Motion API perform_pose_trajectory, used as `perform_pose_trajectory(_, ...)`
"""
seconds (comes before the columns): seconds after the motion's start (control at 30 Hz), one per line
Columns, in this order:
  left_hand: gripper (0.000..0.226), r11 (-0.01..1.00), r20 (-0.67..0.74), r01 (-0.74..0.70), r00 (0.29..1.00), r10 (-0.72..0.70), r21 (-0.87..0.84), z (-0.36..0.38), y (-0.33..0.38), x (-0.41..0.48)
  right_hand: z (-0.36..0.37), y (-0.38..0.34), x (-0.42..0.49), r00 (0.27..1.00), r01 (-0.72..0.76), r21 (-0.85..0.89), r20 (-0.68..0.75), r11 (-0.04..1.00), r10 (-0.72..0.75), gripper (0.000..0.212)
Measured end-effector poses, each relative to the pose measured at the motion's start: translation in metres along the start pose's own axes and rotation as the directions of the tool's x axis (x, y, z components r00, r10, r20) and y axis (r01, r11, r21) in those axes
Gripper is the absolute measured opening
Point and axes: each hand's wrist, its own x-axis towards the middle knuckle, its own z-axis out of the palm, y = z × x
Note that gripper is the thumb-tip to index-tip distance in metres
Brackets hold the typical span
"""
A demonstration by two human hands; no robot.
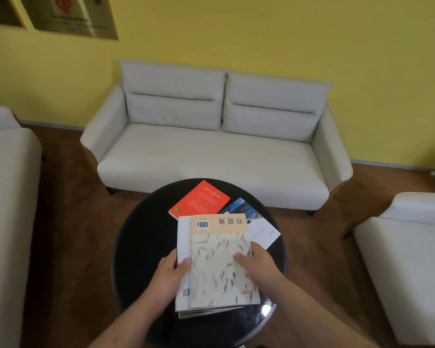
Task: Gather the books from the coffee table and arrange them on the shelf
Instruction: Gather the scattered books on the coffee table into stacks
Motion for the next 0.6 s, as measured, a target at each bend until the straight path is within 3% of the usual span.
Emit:
perform_pose_trajectory(0.1, 0.035, 0.999, 0.004, 0.028, 1.000, -0.029, 0.038, 0.008, 0.007, 0.000, 0.016, 0.004, 0.009, 0.999, 0.007, -0.080, 0.049, 0.997, -0.003, 0.036)
perform_pose_trajectory(0.2, 0.040, 0.999, 0.005, 0.022, 1.000, -0.022, -0.033, 0.010, 0.001, 0.002, 0.028, 0.011, 0.018, 0.999, -0.001, -0.072, 0.049, 0.997, 0.005, 0.051)
perform_pose_trajectory(0.3, 0.033, 0.975, 0.053, 0.012, 0.999, 0.000, -0.221, 0.012, -0.006, 0.001, 0.031, 0.007, 0.017, 0.997, -0.016, -0.011, 0.077, 1.000, 0.016, 0.046)
perform_pose_trajectory(0.37, 0.032, 0.968, 0.053, -0.009, 0.998, 0.023, -0.252, 0.018, 0.001, -0.006, 0.033, 0.004, 0.015, 0.996, -0.012, 0.002, 0.090, 1.000, 0.012, 0.044)
perform_pose_trajectory(0.6, 0.038, 0.987, -0.011, -0.058, 0.998, 0.057, -0.153, 0.021, 0.001, -0.004, 0.032, 0.006, 0.010, 0.993, 0.063, 0.010, 0.097, 0.998, -0.064, 0.037)
